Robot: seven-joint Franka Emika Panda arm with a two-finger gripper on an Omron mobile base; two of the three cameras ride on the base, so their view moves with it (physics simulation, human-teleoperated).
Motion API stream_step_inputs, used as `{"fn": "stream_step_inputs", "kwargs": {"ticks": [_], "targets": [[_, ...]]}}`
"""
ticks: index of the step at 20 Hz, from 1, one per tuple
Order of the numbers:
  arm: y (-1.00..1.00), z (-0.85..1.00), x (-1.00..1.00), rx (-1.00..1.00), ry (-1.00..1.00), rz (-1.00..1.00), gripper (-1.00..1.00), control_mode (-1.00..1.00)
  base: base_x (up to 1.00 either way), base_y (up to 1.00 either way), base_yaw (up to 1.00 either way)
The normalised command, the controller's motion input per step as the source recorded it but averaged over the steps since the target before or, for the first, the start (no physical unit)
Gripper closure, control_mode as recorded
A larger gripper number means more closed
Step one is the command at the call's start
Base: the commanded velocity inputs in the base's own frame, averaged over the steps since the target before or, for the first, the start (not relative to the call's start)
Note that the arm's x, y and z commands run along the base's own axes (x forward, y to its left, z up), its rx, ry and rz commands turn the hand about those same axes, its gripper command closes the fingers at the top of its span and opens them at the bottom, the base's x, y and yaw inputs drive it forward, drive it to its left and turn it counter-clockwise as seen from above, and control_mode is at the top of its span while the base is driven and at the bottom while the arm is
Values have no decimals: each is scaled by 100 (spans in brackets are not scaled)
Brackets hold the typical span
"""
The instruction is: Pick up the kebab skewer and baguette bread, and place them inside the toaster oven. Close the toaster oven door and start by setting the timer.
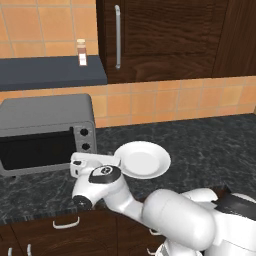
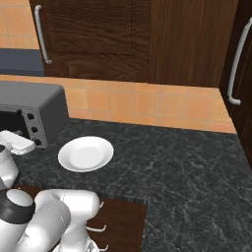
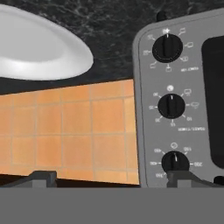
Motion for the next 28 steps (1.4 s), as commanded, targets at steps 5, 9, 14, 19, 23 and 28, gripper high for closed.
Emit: {"fn": "stream_step_inputs", "kwargs": {"ticks": [5, 9, 14, 19, 23, 28], "targets": [[0, 0, 14, -7, -1, 5, -100, -100, 0, 0, 0], [0, 0, 18, -4, 0, 7, -100, -100, 0, 0, 0], [0, 0, 10, 0, -1, 6, -100, -100, 0, 0, 0], [0, 0, 0, 0, 0, 2, -100, -100, 0, 0, 0], [6, 0, 0, 0, -1, 0, -100, -100, 0, 0, 0], [17, 0, 0, -1, -1, 0, -100, -100, 0, 0, 0]]}}
